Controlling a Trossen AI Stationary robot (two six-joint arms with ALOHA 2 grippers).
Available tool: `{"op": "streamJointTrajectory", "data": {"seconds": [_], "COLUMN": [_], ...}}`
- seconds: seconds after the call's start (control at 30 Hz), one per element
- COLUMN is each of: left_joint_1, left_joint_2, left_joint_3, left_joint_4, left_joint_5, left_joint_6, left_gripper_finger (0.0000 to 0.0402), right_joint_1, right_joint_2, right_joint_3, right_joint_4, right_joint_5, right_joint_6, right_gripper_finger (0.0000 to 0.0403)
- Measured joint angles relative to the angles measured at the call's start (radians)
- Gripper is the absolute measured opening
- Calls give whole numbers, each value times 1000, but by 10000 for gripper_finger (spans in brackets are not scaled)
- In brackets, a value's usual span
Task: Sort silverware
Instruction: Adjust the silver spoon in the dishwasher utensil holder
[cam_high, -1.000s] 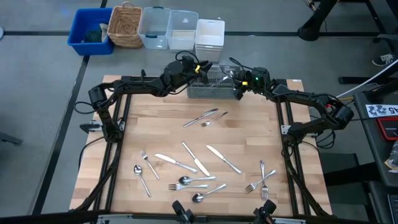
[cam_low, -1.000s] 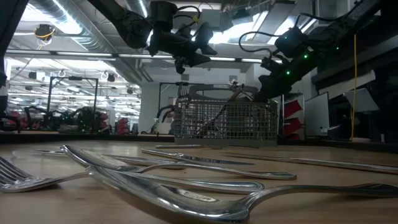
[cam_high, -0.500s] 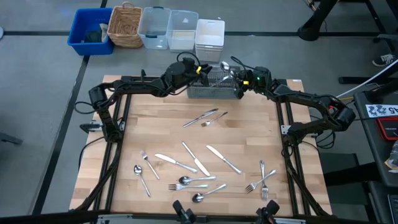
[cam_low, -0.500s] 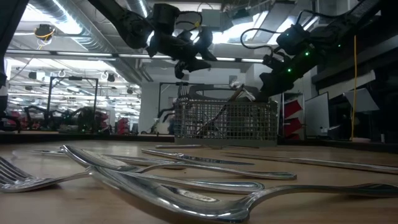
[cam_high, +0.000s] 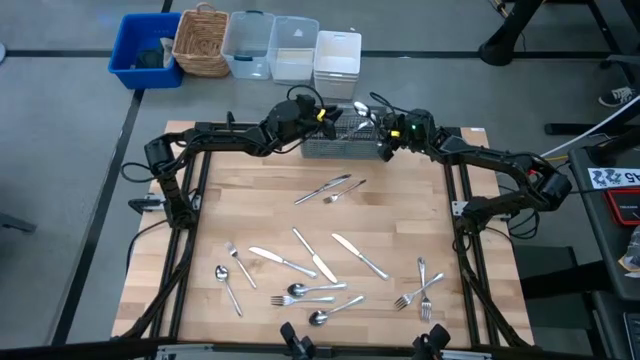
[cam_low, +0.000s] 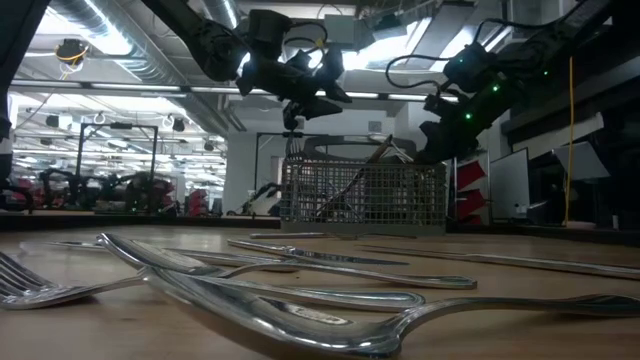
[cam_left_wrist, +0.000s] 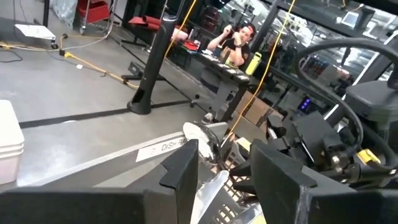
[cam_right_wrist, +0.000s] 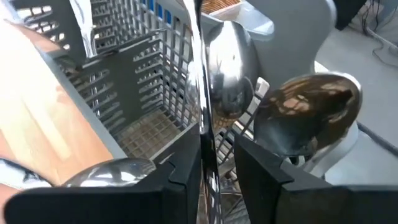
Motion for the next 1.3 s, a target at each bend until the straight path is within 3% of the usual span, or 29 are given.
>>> {"op": "streamJointTrajectory", "data": {"seconds": [0.77,1.07,1.3], "left_joint_1": [19,20,20], "left_joint_2": [0,0,1], "left_joint_3": [0,0,0], "left_joint_4": [-2,-35,-90], "left_joint_5": [5,11,11], "left_joint_6": [24,47,47], "left_gripper_finger": [132,132,132], "right_joint_1": [0,0,0], "right_joint_2": [-49,-48,-48], "right_joint_3": [-1,-1,18], "right_joint_4": [24,171,136], "right_joint_5": [0,-64,-98], "right_joint_6": [4,3,-54], "right_gripper_finger": [97,97,97]}}
